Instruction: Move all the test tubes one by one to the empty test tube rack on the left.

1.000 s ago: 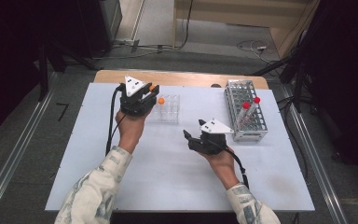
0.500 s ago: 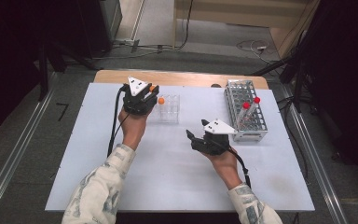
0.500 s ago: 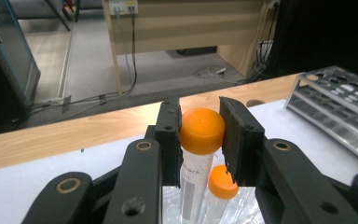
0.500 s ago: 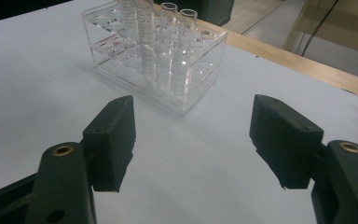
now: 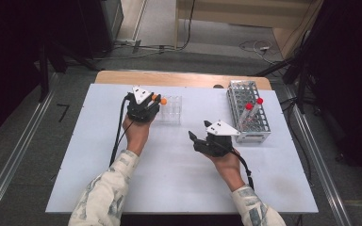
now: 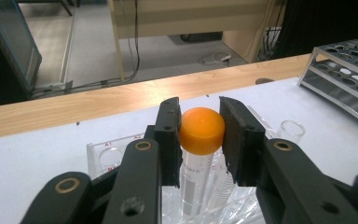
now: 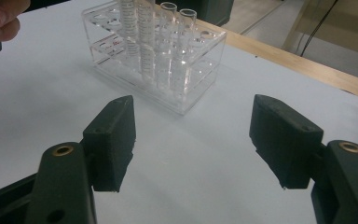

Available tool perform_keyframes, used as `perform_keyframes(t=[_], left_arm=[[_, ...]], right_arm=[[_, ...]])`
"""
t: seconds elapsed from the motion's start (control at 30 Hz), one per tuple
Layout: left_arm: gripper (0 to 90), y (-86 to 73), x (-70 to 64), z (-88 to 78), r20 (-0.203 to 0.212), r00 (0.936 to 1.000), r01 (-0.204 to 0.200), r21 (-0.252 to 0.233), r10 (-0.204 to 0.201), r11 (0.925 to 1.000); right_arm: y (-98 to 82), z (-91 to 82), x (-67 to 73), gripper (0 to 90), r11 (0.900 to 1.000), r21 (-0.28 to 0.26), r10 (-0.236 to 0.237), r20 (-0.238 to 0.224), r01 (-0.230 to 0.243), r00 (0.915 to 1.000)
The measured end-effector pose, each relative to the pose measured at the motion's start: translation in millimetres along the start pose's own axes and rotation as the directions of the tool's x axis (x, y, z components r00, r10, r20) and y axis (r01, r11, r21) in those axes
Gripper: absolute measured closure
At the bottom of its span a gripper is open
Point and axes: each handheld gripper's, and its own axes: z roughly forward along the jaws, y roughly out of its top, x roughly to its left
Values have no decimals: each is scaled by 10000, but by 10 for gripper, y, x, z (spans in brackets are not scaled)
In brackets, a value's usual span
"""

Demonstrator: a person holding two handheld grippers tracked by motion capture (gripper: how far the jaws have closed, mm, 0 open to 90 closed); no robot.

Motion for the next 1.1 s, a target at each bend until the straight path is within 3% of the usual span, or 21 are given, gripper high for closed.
perform_keyframes(t=[0.33,0.63,0.8,0.9,1.1], left_arm=[[617,15,-6,-40,132,9999,56,-102,-55,9999],[501,39,-6,-149,431,9984,387,-263,-375,9989],[332,21,-16,-257,512,9978,430,-75,-425,9990],[276,-5,-22,-311,650,9968,479,-65,-473,9988],[195,-23,-64,-410,760,9965,343,-116,-334,9993]], right_arm=[[0,-4,-6,297,10000,-13,20,22,-20,10000],[-2,-69,-101,298,9997,-113,237,262,-235,9994],[18,-211,-260,303,9975,-463,551,584,-525,9968],[15,-291,-394,303,9951,-524,879,872,-835,9923],[-57,-430,-682,313,9908,-713,1262,1797,-1150,9756]])
